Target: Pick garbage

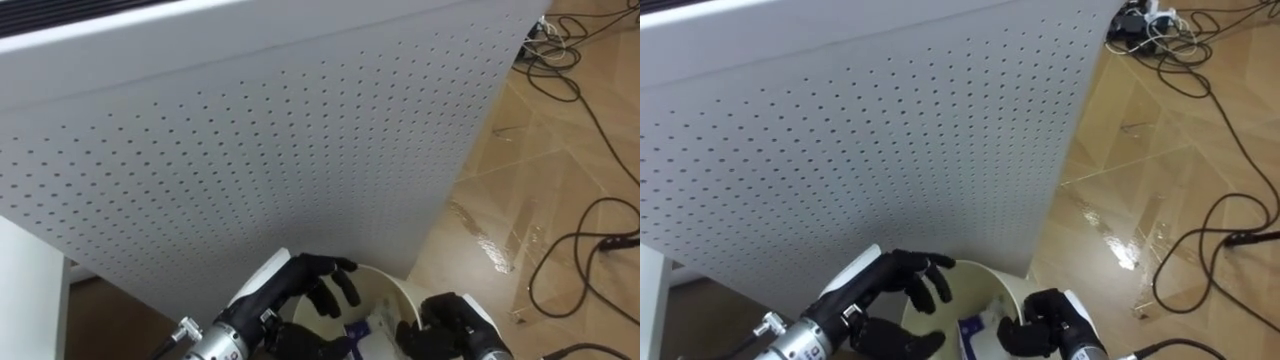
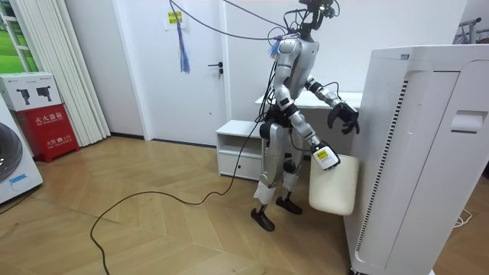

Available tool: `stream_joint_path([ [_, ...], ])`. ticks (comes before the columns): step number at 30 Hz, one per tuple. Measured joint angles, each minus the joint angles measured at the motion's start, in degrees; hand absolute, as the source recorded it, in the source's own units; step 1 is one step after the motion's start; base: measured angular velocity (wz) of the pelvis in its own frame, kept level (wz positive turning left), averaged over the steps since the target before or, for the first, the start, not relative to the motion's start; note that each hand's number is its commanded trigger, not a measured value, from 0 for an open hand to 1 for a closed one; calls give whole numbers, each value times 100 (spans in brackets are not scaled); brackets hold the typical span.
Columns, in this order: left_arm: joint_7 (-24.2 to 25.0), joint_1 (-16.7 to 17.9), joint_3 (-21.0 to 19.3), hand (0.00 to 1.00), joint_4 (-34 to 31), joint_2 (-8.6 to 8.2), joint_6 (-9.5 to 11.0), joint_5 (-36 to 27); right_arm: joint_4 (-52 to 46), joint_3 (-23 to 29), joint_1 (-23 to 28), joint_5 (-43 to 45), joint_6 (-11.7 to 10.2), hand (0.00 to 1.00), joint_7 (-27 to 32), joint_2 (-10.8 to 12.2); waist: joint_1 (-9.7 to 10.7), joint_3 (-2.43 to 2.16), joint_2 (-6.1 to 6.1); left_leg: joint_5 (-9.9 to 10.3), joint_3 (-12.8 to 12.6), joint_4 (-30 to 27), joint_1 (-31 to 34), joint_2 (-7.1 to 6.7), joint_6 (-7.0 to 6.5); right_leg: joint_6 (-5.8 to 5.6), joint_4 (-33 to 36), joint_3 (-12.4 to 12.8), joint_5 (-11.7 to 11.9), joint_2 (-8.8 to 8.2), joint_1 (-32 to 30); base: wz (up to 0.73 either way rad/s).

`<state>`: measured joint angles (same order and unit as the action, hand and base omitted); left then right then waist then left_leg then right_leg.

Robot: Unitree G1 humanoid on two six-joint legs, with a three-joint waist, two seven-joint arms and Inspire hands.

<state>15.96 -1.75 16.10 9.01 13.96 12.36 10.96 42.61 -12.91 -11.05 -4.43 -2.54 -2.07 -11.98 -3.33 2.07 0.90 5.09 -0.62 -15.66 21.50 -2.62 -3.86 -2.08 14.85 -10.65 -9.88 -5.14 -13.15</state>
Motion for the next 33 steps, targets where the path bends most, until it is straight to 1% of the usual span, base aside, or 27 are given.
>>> stream_joint_path([
  [5, 94, 12, 1, 0, 0, 3, -10, 0, 0, 1, 0, 0, 0, 100, -7, -1, 1, -3, 0, 0, 0, -1, -14, 0, 0, 0, -1, 4, 0, 0, 14, 0],
  [7, 109, 14, 22, 0, 1, 14, -83, 2, 0, 0, 5, 0, 0, 100, -13, -21, 10, -7, 5, 0, -8, -3, -30, -1, -1, 0, -3, 5, 0, -1, 35, 0],
  [11, 106, 89, 84, 0, 42, 33, -157, 5, 0, -2, 107, -30, 0, 100, -14, -54, 22, -12, 8, 0, -28, -4, -137, -7, -1, 0, -8, 5, 0, -8, 152, 0],
  [13, 77, 192, 83, 0, 105, 30, -164, 241, 0, 0, 195, -124, 0, 100, -8, -58, 50, -16, 1, 1, -42, 11, -224, -6, -1, -3, -9, -1, -2, -8, 225, 0],
  [14, 64, 228, 84, 0, 165, 28, -166, 251, -3, 0, 238, -195, 0, 100, -8, -58, 59, -25, -3, 1, -44, 29, -247, -6, -1, -3, -10, -1, -3, -8, 240, 0],
  [16, 26, 466, 63, 0, 289, 57, -282, 266, -3, 8, 417, -281, 1, 100, -38, -57, 149, -31, -9, 2, -47, 42, -346, -7, 0, -4, -32, -6, -5, -6, 340, 0],
  [17, 21, 525, 50, 0, 318, 58, -301, 266, -3, 23, 471, -312, 1, 100, -50, -56, 154, -31, -10, 2, -62, 47, -374, -5, 0, -4, -40, 24, -5, -1, 362, -11],
  [18, -42, 650, 18, 0, 414, 48, -307, 267, -4, 51, 613, -409, 1, 100, -60, -54, 154, -42, -21, 2, -108, 69, -457, -2, 0, -4, -68, 90, -5, 3, 421, -19],
  [19, -101, 769, -42, 0, 509, 35, -320, 260, -15, 68, 766, -472, 1, 100, -58, -56, 153, -83, -31, 2, -136, 106, -532, 0, 0, -5, -80, 130, -6, 1, 463, -22],
  [20, -194, 904, -125, 0, 565, 18, -321, 243, -27, 72, 910, -538, 1, 100, -57, -59, 151, -109, -43, 2, -174, 130, -607, 2, 0, -6, -111, 144, -6, 2, 531, -16],
  [21, -221, 968, -181, 0, 595, -3, -315, 238, -30, 73, 981, -582, 1, 100, -57, -60, 157, -116, -56, 2, -186, 151, -663, 3, 0, -8, -130, 155, -8, 2, 575, -11],
  [23, -329, 1063, -299, 0, 910, -85, -302, 197, -7, 94, 1252, -717, 1, 100, -50, -64, 163, -150, -105, 4, -216, 243, -922, 0, 2, -18, -250, 200, -14, 3, 781, -7],
  [24, -392, 1082, -385, 0, 1198, -135, -304, 147, 52, 108, 1415, -794, 1, 100, -48, -56, 165, -193, -140, 7, -216, 302, -1081, -8, 6, -26, -316, 200, -22, 5, 948, 0],
  [25, -463, 1116, -484, 0, 1436, -172, -303, -38, 120, 110, 1516, -885, 1, 100, -48, -56, 154, -201, -164, 16, -217, 330, -1192, -8, 19, -25, -336, 198, -27, 8, 1060, 0],
  [27, -618, 1140, -514, 0, 1886, -201, -267, -464, 220, 112, 1669, -1019, 0, 100, -40, -63, 157, -204, -183, 18, -223, 384, -1346, -13, 23, -24, -412, 212, -29, 19, 1216, -6],
  [28, -740, 1143, -520, 0, 2245, -237, -263, -709, 360, 112, 1725, -1114, 0, 100, -33, -55, 150, -206, -194, 24, -257, 418, -1446, -14, 34, -24, -425, 275, -29, 27, 1278, -19],
  [29, -881, 1151, -554, 0, 2648, -300, -242, -843, 539, 116, 1766, -1129, -1, 100, -20, -44, 138, -203, -199, 29, -276, 469, -1545, -14, 40, -22, -435, 319, -28, 28, 1339, -21],
  [30, -937, 1157, -603, 0, 2860, -351, -236, -923, 640, 127, 1788, -1133, -5, 100, -17, -30, 133, -206, -197, 29, -293, 494, -1587, -14, 41, -22, -436, 326, -28, 26, 1364, -19],
  [31, -1071, 1184, -711, 0, 3238, -431, -231, -1091, 832, 149, 1823, -1149, -11, 100, 1, 7, 142, -199, -207, 38, -318, 516, -1644, -10, 48, -22, -452, 343, -30, 25, 1404, -11],
  [32, -1165, 1198, -711, 0, 3553, -433, -228, -1343, 1042, 222, 1853, -1153, -31, 100, 7, 72, 141, -202, -202, 42, -340, 539, -1674, -7, 53, -22, -485, 378, -30, 37, 1430, -14],
  [33, -1218, 1228, -712, 0, 3675, -431, -227, -1504, 1156, 281, 1867, -1163, -58, 100, 16, 115, 135, -204, -205, 44, -367, 558, -1690, -4, 57, -20, -505, 433, -29, 51, 1435, -22],
])
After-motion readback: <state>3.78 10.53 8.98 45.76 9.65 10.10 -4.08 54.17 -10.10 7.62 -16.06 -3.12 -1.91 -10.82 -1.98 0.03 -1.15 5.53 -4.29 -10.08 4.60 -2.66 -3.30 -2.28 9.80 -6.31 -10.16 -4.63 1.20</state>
